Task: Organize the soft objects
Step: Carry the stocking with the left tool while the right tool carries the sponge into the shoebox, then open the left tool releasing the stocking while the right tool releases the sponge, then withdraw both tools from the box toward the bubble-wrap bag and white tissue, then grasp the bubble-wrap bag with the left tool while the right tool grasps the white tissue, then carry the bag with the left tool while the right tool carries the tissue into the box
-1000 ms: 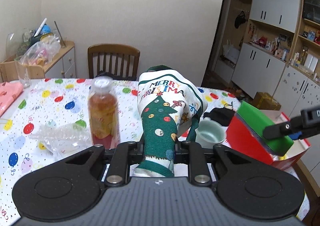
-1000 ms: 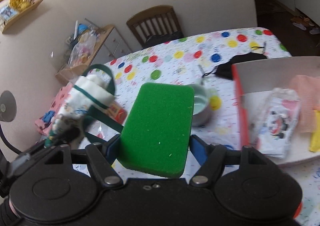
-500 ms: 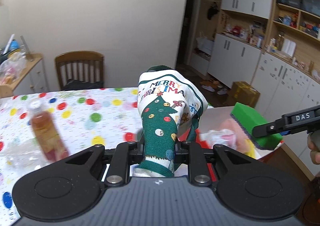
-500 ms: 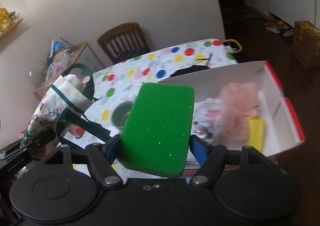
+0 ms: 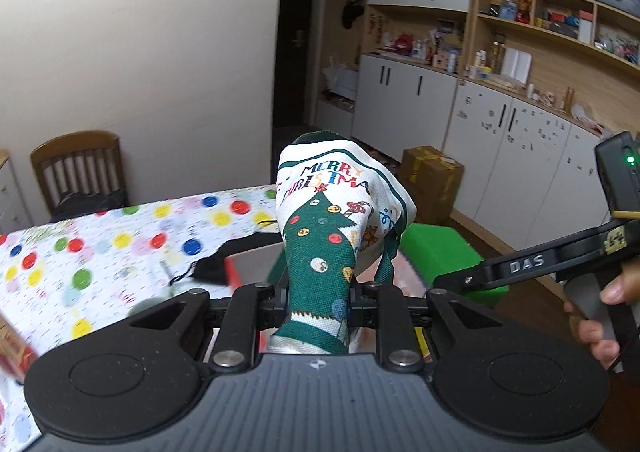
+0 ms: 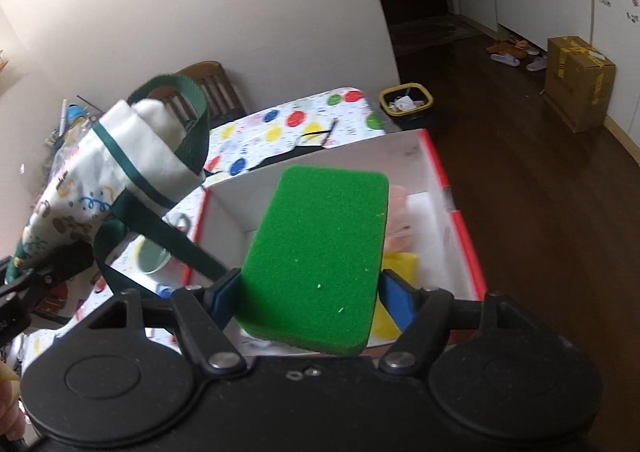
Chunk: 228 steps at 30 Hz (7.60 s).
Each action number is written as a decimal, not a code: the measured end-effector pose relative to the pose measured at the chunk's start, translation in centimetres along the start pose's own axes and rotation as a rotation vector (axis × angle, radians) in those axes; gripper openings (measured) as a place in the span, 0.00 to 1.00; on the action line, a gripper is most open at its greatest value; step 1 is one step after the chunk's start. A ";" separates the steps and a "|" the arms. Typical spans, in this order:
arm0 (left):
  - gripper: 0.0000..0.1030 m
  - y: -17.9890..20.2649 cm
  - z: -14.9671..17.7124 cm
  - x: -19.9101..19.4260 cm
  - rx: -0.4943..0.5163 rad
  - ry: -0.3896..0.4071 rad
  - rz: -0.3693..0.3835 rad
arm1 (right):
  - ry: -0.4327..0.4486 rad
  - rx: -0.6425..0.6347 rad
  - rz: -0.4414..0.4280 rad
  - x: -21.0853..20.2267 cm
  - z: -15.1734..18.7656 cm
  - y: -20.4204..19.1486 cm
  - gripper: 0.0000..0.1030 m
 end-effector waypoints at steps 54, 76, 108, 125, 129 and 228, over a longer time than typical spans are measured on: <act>0.66 5.7 7.3 14.1 0.155 -0.408 -0.050 | -0.153 -0.212 0.072 7.8 1.0 3.8 0.82; 0.72 5.5 4.6 6.3 0.072 -0.248 -0.019 | -0.046 -0.276 -0.016 1.3 1.1 -0.3 0.96; 0.99 -10.3 9.3 -5.4 -0.188 -0.119 -0.151 | -0.052 -0.372 -0.203 1.8 7.9 -17.9 1.00; 0.99 -26.7 17.8 -9.8 -0.271 -0.121 -0.385 | -0.118 -0.460 -0.153 9.1 13.7 -27.7 1.00; 0.99 -29.9 20.3 -9.6 -0.296 -0.150 -0.433 | -0.135 -0.460 -0.127 11.6 14.8 -28.7 1.00; 0.14 -19.6 19.1 -7.9 -0.321 -0.173 -0.090 | -0.006 -0.368 -0.105 5.2 13.2 -21.8 0.03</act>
Point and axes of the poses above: each gripper's, at about its wrist camera, not at the fingertips, and x roughly the way its jaws point, y to its right, z to its underside, the point moved 10 cm from there along x, roughly the way its jaws point, and after that the axes turned 11 degrees about x, right-handed, at the moved point
